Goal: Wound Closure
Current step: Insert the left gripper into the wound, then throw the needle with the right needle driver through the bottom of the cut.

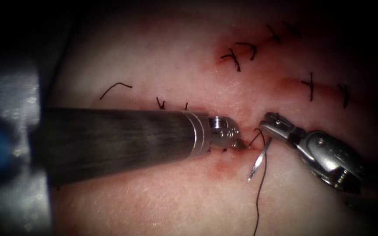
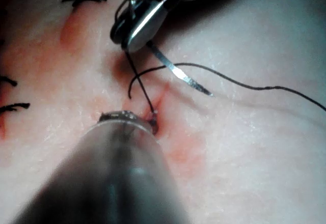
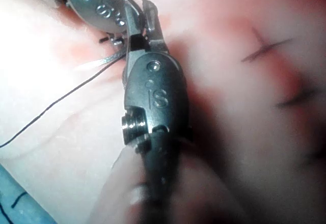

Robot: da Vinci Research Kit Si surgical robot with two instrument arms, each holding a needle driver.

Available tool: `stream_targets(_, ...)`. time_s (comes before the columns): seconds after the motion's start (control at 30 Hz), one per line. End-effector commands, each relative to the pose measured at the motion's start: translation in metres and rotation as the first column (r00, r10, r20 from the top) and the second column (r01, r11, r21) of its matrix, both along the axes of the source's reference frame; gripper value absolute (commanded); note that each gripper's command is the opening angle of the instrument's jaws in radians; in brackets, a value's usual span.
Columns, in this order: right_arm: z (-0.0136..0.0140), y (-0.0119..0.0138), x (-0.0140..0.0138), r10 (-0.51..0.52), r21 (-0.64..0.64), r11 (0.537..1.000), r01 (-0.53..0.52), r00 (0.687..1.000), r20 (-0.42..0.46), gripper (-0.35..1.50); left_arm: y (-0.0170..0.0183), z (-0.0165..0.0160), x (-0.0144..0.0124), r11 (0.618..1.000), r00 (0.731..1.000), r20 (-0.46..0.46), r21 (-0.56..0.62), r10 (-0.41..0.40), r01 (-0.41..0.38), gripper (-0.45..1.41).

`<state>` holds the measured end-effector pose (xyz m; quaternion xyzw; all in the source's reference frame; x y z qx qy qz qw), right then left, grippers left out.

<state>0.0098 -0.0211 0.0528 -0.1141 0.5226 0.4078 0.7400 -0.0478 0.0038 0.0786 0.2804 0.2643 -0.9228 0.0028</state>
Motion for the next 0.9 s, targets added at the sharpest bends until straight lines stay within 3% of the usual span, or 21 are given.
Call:
stream_targets(0.03, 0.0016, 0.0001, 0.0004, -0.005, -0.019, 1.000, 0.005, 1.000, 0.016, -0.35, -0.0003, 0.0005, -0.0006, 1.000, 1.000, -0.011, 0.009, 0.014, -0.014, -0.45)
stream_targets(0.27, 0.0034, 0.0005, 0.0007, -0.019, -0.081, 0.996, 0.026, 0.996, 0.089, -0.35, -0.0016, 0.0000, -0.0004, 0.999, 0.999, -0.036, 0.025, 0.030, -0.029, -0.45)
stream_targets(0.4, 0.0029, 0.0001, 0.0017, -0.033, -0.132, 0.990, 0.050, 0.992, 0.124, -0.35, -0.0018, -0.0003, -0.0004, 0.999, 0.999, -0.044, 0.034, 0.018, -0.017, -0.10)
stream_targets(0.9, 0.0048, -0.0020, 0.0029, -0.074, -0.315, 0.936, 0.156, 0.963, 0.259, -0.35, -0.0026, -0.0019, 0.0002, 0.999, 0.999, -0.054, 0.052, 0.001, 0.002, 0.04)
